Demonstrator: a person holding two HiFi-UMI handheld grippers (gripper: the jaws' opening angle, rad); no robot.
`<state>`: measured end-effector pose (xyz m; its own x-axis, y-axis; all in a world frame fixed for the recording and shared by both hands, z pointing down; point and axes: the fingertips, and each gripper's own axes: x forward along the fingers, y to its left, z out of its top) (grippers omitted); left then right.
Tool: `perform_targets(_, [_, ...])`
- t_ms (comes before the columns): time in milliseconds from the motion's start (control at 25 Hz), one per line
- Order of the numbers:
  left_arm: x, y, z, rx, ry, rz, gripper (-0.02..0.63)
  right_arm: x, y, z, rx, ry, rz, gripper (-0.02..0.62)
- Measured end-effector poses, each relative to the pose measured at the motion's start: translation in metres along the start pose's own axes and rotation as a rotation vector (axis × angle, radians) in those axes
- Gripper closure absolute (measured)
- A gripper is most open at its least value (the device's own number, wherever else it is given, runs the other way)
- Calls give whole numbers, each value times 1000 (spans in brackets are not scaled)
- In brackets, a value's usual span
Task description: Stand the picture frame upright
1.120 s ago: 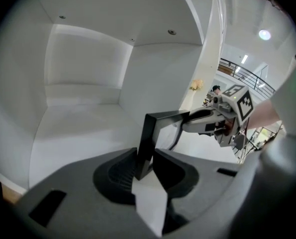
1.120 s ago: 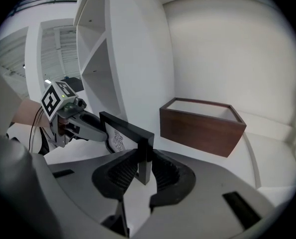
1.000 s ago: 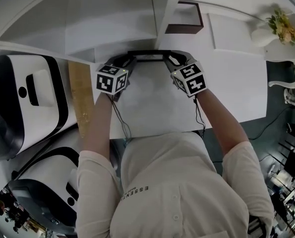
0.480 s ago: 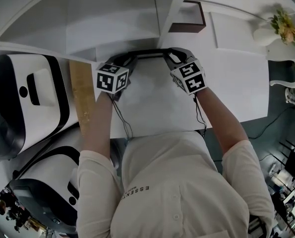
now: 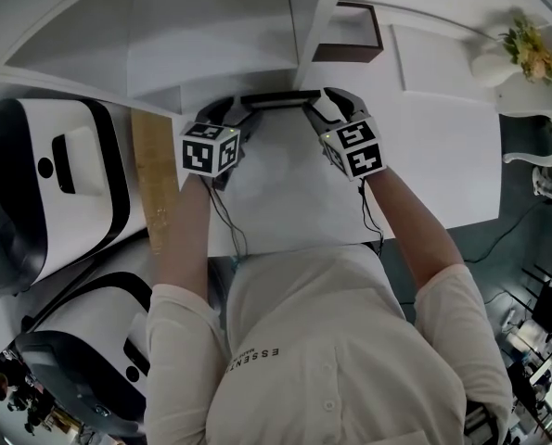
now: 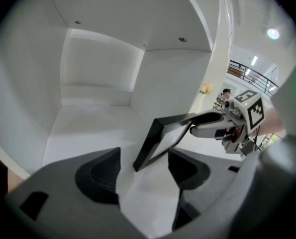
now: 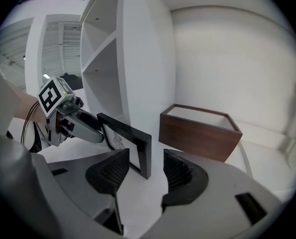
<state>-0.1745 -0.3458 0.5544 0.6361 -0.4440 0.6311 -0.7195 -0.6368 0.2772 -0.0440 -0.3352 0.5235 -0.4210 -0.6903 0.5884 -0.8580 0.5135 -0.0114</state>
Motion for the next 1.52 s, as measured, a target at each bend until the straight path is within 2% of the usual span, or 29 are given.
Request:
perform_targets(80, [-6, -1, 0, -9, -20, 7, 316, -6, 1, 4, -13, -20, -20, 384])
perform_targets(240, [-23, -9, 2, -16, -64, 24, 316, -24, 5, 10, -8, -56, -33, 385])
perform_targets(400, [-43, -26, 7, -31, -135, 10, 318, -46, 8, 10, 66, -67, -24, 388])
perform_targets(480, [-53, -41, 6, -21, -162, -20, 319, -60, 7, 12, 108, -79, -29, 435])
perform_targets(560, [-64, -50, 3, 3, -176, -11, 333, -75, 7, 12, 118, -92, -45, 518])
perform_targets(640, [-77, -57, 2, 9, -199, 12, 358, -89, 10, 15, 115, -107, -44, 553])
perform_targets(720, [-91, -63, 6, -15, -241, 22, 456, -101, 17, 19, 99, -127, -11, 576])
perform_targets(840, [-113, -72, 14, -28, -299, 31, 569, -116, 33, 28, 46, -169, 43, 580])
perform_targets(880, [-119, -75, 18, -17, -312, 38, 604, -122, 37, 33, 26, -188, 47, 580])
perform_targets(1000, [-139, -84, 30, 41, -348, 58, 604, -141, 42, 47, -8, -251, 28, 580])
perform_targets(1200, [-170, -106, 53, 189, -395, 76, 604, -165, 45, 62, -31, -333, -19, 580])
perform_targets(1400, [-194, -120, 71, 213, -460, 70, 604, -180, 45, 75, -45, -391, -38, 580])
perform_targets(1520, [-197, -121, 75, 237, -465, 74, 604, -182, 43, 80, -22, -415, -44, 580])
